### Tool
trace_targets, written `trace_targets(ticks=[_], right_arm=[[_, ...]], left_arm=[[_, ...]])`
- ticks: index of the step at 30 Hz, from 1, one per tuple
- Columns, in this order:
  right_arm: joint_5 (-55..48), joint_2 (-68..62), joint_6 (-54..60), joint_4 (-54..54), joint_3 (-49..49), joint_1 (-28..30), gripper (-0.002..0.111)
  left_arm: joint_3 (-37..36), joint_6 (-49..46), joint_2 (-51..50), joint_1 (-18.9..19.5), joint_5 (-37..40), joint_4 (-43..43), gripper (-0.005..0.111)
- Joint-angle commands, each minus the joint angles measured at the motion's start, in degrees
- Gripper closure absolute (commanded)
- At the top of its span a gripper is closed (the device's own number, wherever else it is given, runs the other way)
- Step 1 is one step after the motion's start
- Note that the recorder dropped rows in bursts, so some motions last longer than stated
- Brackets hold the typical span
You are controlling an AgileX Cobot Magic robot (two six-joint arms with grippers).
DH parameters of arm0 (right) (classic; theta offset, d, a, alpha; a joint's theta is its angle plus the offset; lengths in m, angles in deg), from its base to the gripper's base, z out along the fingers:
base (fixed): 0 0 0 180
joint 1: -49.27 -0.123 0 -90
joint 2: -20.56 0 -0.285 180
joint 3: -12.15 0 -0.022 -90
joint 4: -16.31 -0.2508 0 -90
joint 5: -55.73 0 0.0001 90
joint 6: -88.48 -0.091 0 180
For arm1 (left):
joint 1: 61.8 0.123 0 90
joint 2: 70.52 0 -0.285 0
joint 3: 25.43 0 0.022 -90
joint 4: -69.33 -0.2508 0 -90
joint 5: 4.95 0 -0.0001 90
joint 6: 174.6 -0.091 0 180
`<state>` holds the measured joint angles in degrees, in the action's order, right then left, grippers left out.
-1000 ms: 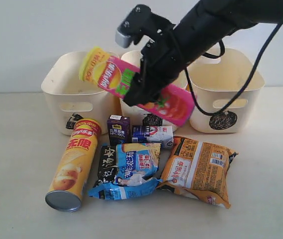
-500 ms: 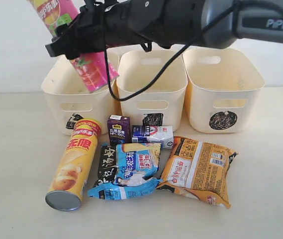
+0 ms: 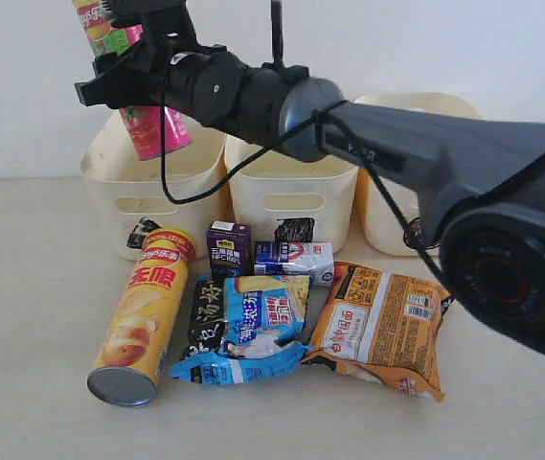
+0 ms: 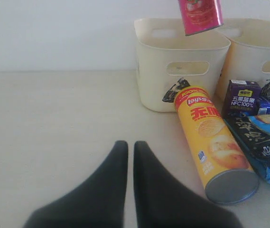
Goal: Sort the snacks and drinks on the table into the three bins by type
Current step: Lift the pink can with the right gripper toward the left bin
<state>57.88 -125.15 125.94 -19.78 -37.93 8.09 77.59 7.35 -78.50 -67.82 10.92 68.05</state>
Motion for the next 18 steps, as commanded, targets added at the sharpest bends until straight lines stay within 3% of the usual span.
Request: trace_targets(ticks=[1,6,8,14,18], right_arm=[[4.04,-4.94,-0.07,-0.28,-7.39,0.07,0.107],[3.9,-9.16,-0.34,-0.93,-11.43,0.29,0.103],[3.9,-9.97,-0.76,-0.93,-11.44,0.45,0.092],[2.74,-10.6,-1.53,-0.93,-11.44,0.77,0.045],[2.74,-10.6,-1.53,-0.93,-11.44,0.77,0.042]], left_arm=[[-0.23,-0.1,0.19,0.19,-0.38,0.47,0.103],[-0.23,-0.1,0.19,0.19,-0.38,0.47,0.103],[-0.23,-0.1,0.19,0.19,-0.38,0.47,0.103],[-0.23,-0.1,0.19,0.19,-0.38,0.47,0.103],[-0.23,-0.1,0.19,0.19,-0.38,0.47,0.103]])
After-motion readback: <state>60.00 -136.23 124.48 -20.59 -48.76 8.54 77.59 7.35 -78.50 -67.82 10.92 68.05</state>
